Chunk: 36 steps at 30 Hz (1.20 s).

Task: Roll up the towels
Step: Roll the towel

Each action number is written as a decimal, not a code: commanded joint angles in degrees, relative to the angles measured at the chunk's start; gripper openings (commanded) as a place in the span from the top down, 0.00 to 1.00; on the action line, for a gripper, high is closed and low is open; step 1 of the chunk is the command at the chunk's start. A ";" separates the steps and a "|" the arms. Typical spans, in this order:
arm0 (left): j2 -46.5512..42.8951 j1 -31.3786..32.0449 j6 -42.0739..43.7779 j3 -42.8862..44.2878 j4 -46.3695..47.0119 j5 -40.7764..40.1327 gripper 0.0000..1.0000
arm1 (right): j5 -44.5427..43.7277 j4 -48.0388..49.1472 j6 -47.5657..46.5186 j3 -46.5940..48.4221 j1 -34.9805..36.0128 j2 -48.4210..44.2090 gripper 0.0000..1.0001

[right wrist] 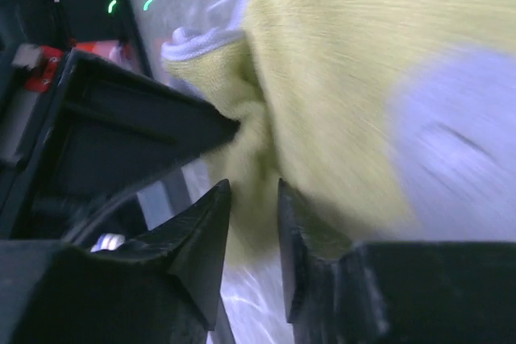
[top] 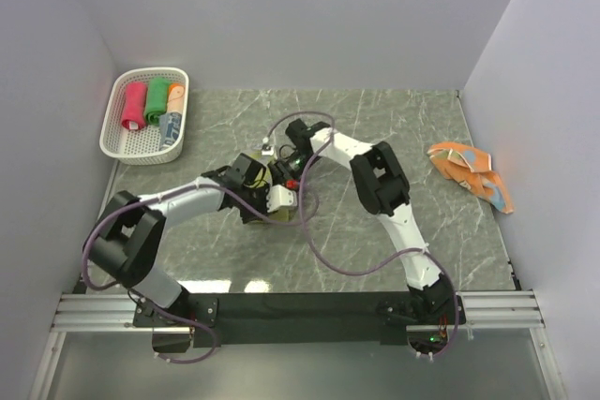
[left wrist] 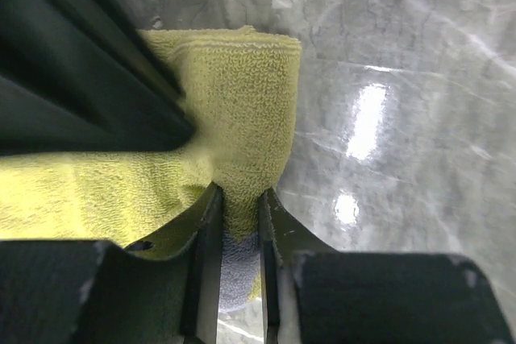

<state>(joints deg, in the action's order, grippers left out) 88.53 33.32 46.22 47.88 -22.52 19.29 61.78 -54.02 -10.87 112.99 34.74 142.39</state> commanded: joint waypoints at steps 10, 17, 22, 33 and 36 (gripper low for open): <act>24.72 -13.54 3.53 23.97 -38.81 16.64 0.94 | -20.69 17.95 1.56 -18.46 -15.58 -31.43 0.50; 40.65 -18.47 2.48 42.72 -49.80 20.35 0.90 | -29.00 29.85 -4.67 -35.99 -13.74 -46.49 0.60; 48.29 -19.70 2.47 51.52 -53.49 19.03 0.86 | -32.15 31.16 -13.36 -39.77 -3.74 -50.62 0.58; 52.01 -19.79 -0.07 55.22 -54.12 18.86 0.82 | -45.43 38.72 -22.70 -35.21 16.58 -37.98 0.45; 51.48 -19.79 -0.60 55.30 -54.03 19.20 0.81 | -46.83 39.34 -23.93 -34.16 17.73 -34.90 0.44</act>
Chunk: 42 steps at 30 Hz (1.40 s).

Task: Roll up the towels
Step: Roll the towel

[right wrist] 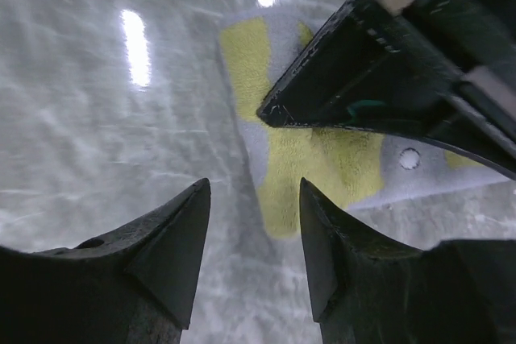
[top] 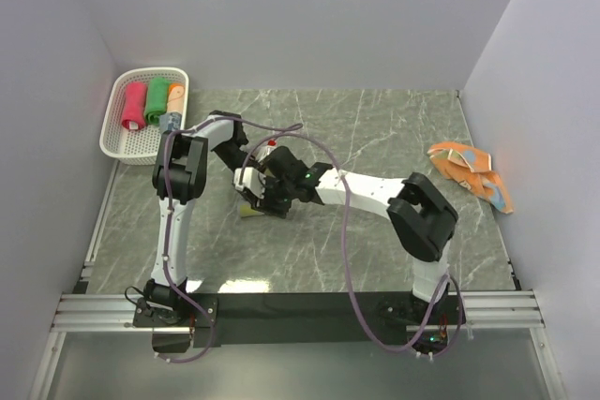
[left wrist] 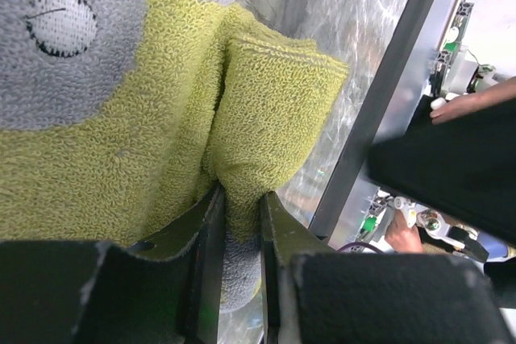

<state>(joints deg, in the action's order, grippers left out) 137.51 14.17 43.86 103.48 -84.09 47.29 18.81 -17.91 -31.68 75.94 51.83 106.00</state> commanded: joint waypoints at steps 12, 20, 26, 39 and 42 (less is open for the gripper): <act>2.15 -0.73 0.10 0.59 7.63 -7.04 0.71 | -5.63 1.05 -7.07 5.09 1.60 10.89 0.73; -0.58 -5.29 -6.50 -4.43 13.52 -4.49 0.58 | 1.05 -6.86 -6.64 2.90 -0.85 8.70 1.00; -0.58 -8.90 -8.96 -5.66 14.84 -0.80 0.53 | 9.13 -14.68 -4.97 5.96 -2.79 10.63 1.00; -15.15 -18.56 -16.15 -6.37 21.41 14.93 0.49 | 17.75 -23.30 -1.28 18.01 -6.30 21.17 1.00; -19.54 -21.99 -20.19 -6.01 25.45 16.52 0.49 | 18.28 -24.10 -1.19 19.24 -6.66 22.23 1.00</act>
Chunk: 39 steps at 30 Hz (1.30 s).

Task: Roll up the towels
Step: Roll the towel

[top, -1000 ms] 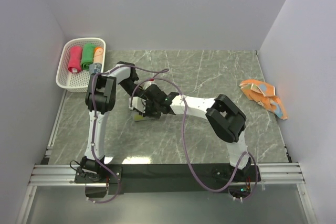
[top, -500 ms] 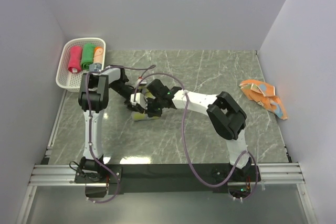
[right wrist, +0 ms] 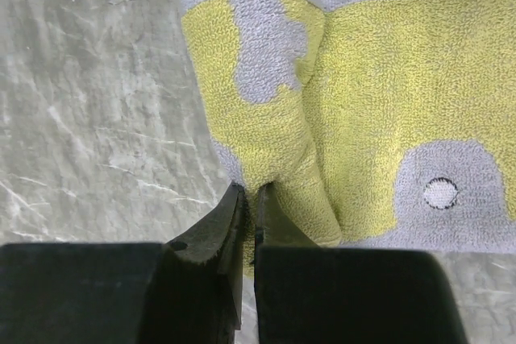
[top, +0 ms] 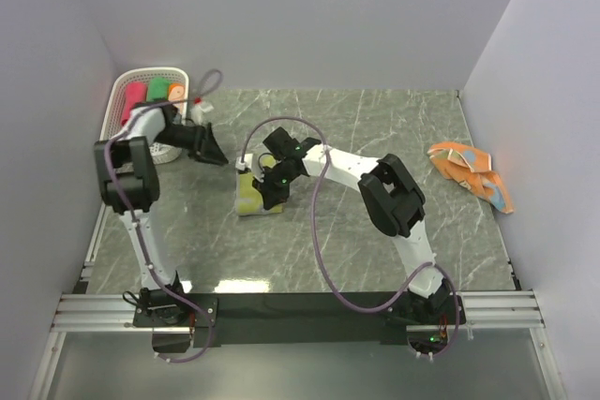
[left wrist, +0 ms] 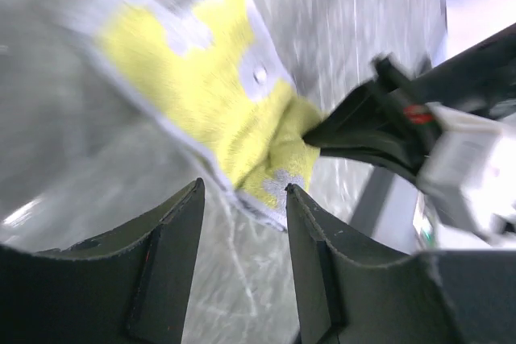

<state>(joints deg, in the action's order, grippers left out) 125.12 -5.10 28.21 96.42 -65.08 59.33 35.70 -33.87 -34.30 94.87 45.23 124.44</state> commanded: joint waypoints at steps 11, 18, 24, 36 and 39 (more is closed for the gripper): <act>-42.02 -1.06 8.75 -30.65 25.61 -15.01 0.47 | 13.77 -9.81 8.28 5.66 -4.71 9.40 1.00; -56.12 15.79 18.11 -49.74 38.70 -23.37 0.40 | 18.79 -12.89 12.94 12.53 -7.70 15.65 1.00; -53.67 26.80 20.04 -54.41 48.27 -32.51 0.40 | 19.23 -14.73 13.39 13.41 -8.06 17.76 1.00; -43.65 29.36 23.74 -55.73 51.63 -35.95 0.45 | 18.79 -14.82 16.99 15.78 -9.29 19.26 1.00; -40.14 29.36 23.74 -54.50 49.97 -36.48 0.52 | 18.53 -14.47 17.87 16.13 -9.29 18.91 1.00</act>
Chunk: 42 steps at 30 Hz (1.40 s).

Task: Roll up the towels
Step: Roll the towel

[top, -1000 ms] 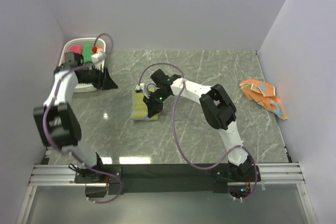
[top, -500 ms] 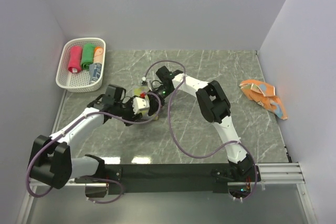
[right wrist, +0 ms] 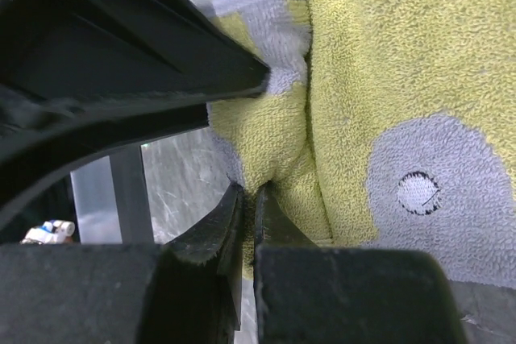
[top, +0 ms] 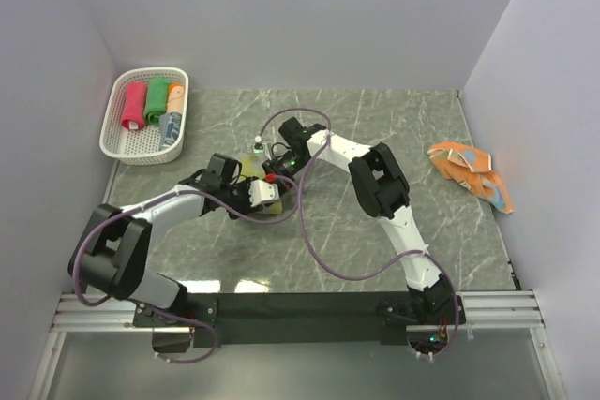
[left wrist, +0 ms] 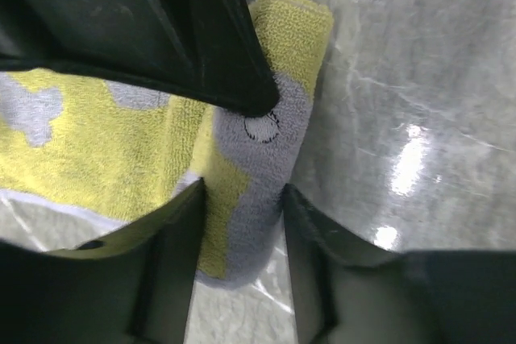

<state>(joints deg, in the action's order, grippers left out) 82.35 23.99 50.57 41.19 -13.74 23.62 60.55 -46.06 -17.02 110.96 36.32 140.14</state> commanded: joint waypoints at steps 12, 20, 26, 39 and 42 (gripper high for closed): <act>17.75 -6.75 3.66 15.56 -29.93 4.40 0.97 | -13.69 9.32 8.05 -14.44 -7.21 -15.75 0.54; 30.49 -10.45 1.74 29.63 -44.08 8.55 0.99 | -18.98 15.20 9.90 -23.75 -16.45 -32.10 0.54; 39.90 -10.98 -3.01 41.07 -50.50 8.38 0.97 | -21.09 22.15 7.18 -36.06 -15.14 -47.13 0.59; 53.00 -11.33 -3.90 52.68 -59.21 8.73 0.90 | -39.27 28.12 -12.86 -39.68 5.86 -47.61 0.29; 53.88 -11.42 -3.90 52.77 -58.86 8.29 0.90 | -40.07 31.73 -14.53 -37.49 8.59 -42.52 0.19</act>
<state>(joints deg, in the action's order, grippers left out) 130.17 12.27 44.42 96.40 -76.66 42.70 25.10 -19.92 -27.18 70.37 43.16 93.58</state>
